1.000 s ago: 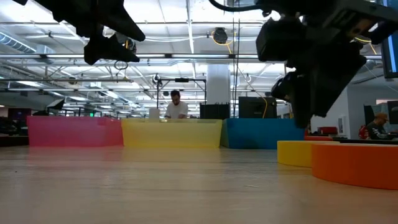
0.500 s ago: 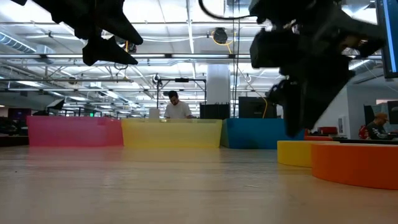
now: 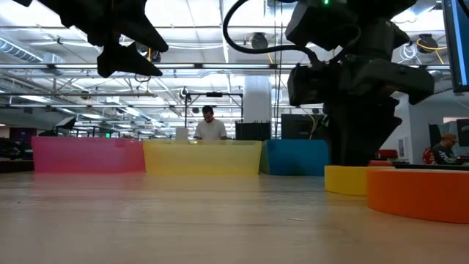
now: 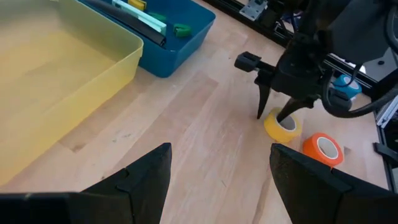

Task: Pick and place Stapler, Stapler remover, tape
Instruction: Put the yellow tape into the yellow bin

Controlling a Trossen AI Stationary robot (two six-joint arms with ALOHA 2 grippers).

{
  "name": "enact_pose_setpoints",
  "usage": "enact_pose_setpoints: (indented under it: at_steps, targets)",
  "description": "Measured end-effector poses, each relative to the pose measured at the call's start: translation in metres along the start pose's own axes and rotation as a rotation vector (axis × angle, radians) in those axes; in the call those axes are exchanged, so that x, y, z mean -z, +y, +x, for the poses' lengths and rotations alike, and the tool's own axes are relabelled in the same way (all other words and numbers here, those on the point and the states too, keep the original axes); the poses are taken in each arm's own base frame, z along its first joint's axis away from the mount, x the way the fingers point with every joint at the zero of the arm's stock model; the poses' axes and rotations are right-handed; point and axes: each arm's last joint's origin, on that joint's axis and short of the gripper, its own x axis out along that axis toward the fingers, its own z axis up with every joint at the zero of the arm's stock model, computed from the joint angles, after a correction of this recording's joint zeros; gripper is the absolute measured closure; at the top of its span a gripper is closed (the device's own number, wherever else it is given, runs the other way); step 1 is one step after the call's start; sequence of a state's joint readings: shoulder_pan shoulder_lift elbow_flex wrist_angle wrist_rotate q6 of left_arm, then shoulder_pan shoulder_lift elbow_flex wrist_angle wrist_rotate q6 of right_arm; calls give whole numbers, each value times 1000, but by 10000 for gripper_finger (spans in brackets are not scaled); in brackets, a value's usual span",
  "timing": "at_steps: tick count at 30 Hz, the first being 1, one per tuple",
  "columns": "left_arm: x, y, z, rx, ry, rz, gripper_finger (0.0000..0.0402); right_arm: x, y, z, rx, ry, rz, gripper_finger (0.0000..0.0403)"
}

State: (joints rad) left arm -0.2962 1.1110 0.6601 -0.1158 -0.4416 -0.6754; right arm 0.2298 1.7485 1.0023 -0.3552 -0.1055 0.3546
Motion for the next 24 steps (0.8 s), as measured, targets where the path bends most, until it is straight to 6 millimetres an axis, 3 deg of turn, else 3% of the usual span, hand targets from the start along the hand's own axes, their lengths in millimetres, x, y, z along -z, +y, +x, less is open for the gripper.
enact_pose_setpoints:
  at_steps: [7, 14, 20, 24]
  targets:
    - [-1, -2, 0, 33, 4, 0, 131, 0, 1, -11, -18, -11, 0, 375]
    - [-10, -10, -1, 144, -70, -4, 131, -16, -1, -64, -100, -245, 49, 372]
    - [-26, -21, -6, 266, -216, -49, 131, -41, -10, -123, -200, -655, 63, 372]
    - [-37, -27, -10, 342, -328, -102, 131, -55, -17, -150, -247, -901, 54, 372]
